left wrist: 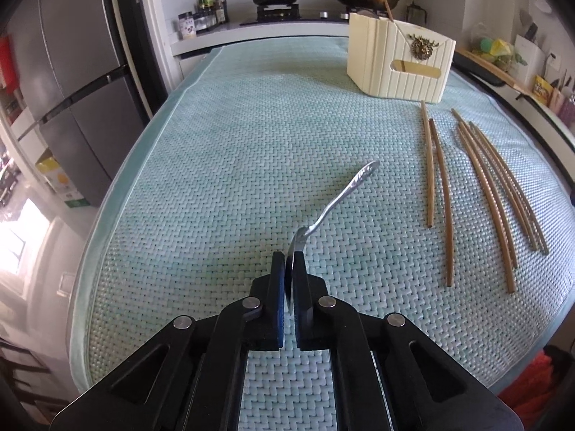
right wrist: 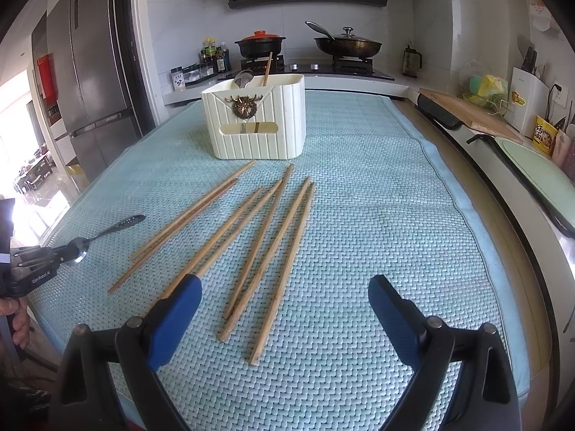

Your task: Organize utensils

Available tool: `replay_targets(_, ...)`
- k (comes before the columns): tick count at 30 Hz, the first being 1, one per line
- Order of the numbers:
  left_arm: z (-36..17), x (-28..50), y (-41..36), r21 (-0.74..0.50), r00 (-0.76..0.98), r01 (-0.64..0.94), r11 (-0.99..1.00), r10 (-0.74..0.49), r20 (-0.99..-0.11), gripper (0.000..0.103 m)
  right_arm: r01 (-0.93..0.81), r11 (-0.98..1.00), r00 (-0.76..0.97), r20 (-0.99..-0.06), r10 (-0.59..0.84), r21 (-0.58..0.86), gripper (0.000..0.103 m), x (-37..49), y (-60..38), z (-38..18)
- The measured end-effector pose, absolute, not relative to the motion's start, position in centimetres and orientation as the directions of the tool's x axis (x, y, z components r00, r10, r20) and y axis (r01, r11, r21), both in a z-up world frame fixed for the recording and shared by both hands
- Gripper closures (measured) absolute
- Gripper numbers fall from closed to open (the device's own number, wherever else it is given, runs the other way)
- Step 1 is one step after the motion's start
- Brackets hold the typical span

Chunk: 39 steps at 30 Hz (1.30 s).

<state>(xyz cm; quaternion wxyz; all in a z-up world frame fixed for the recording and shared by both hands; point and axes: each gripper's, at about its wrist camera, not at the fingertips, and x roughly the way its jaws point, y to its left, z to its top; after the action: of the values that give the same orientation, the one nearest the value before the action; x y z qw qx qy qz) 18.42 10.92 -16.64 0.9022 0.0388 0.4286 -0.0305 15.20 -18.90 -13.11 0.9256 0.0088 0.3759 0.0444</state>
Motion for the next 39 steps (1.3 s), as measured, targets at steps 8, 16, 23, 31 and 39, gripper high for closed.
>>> replay_targets(8,-13.8,19.5,11.5,0.051,0.699,0.056,0.997,-0.003,-0.715,0.103,-0.077,0.996,0.717,-0.691,0.089,0.049,0.007,14.9,-19.0,-12.9)
replay_targets(16,-14.0,19.2,14.7,-0.064,0.698,-0.033,0.997,-0.023,-0.716,0.088,-0.075,0.996,0.721,-0.687,0.086,0.047,0.007,14.4,-19.3,-12.7)
replay_targets(23,-15.3,17.4,16.4,-0.211,0.692,-0.097,0.973,-0.087,-0.716,0.049,-0.078,0.995,0.706,-0.701,0.102,0.066,0.007,14.7,-19.3,-13.3)
replay_targets(31,-17.1,19.2,16.2,-0.31,0.668,-0.13,0.942,-0.148,-0.73,0.093,-0.102,0.994,0.72,-0.686,0.102,0.04,0.007,14.3,-18.6,-12.7)
replay_targets(39,-17.0,20.2,15.9,-0.349,0.688,-0.117,0.93,-0.177,-0.703,0.103,-0.04,0.998,0.722,-0.689,0.064,0.051,0.007,14.6,-20.9,-12.8)
